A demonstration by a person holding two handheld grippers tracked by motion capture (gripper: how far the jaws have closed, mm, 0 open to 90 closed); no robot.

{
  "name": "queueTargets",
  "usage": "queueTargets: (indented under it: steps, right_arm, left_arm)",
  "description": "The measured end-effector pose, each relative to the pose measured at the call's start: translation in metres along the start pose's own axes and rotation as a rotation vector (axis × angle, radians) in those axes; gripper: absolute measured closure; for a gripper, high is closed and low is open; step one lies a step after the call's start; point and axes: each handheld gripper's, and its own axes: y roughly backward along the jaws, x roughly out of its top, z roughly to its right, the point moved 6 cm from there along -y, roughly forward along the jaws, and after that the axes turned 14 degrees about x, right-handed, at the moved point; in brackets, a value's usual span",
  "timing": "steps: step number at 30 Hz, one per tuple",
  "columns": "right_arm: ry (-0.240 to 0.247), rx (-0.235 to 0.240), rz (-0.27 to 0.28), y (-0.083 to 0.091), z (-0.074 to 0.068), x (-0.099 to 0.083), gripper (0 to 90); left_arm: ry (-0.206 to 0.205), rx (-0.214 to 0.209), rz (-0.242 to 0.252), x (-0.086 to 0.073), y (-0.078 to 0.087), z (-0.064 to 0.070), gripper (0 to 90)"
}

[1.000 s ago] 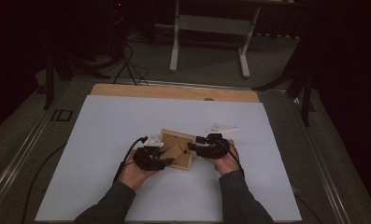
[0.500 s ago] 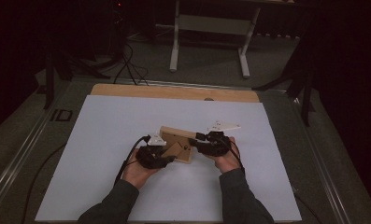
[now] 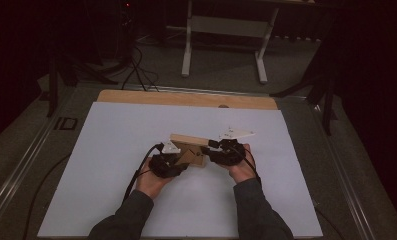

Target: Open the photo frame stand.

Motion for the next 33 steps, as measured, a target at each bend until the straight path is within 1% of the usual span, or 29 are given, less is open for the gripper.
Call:
queueTargets:
  steps: [2, 5, 11, 14, 18, 21, 22, 25, 33]
  right_arm:
    - [0.008, 0.0, -0.001, 0.0, 0.0, 0.001, 58.4]
    - [0.021, 0.008, -0.002, -0.001, -0.002, 0.002, 58.5]
    - [0.02, 0.006, -0.007, 0.0, -0.003, 0.0, 58.9]
    - [0.021, 0.002, -0.01, 0.001, -0.004, -0.001, 58.9]
    - [0.018, 0.001, -0.011, 0.002, -0.004, -0.004, 58.3]
    - [0.011, 0.012, 0.001, 0.003, -0.006, -0.006, 57.8]
    - [0.013, 0.014, 0.003, 0.003, -0.007, -0.007, 57.4]
    - [0.019, 0.017, -0.002, 0.004, -0.01, -0.009, 56.8]
    - [0.025, 0.028, -0.004, 0.005, -0.015, -0.013, 55.2]
  left_arm:
    - [0.008, -0.002, 0.013, 0.001, -0.002, 0.001, 71.7]
    - [0.011, 0.009, 0.029, 0.003, -0.003, 0.002, 74.4]
    - [0.011, 0.003, 0.028, 0.003, -0.003, 0.002, 74.1]
    - [0.011, -0.019, 0.021, 0.002, -0.003, 0.002, 72.3]
    - [0.022, -0.046, 0.018, 0.001, -0.002, 0.003, 70.2]
    - [0.032, -0.071, 0.019, -0.001, -0.001, 0.006, 66.4]
    - [0.026, -0.07, 0.018, -0.002, -0.001, 0.006, 65.6]
    - [0.034, -0.083, 0.018, -0.005, 0.001, 0.006, 64.7]
    - [0.035, -0.097, 0.015, -0.011, 0.005, 0.007, 62.6]
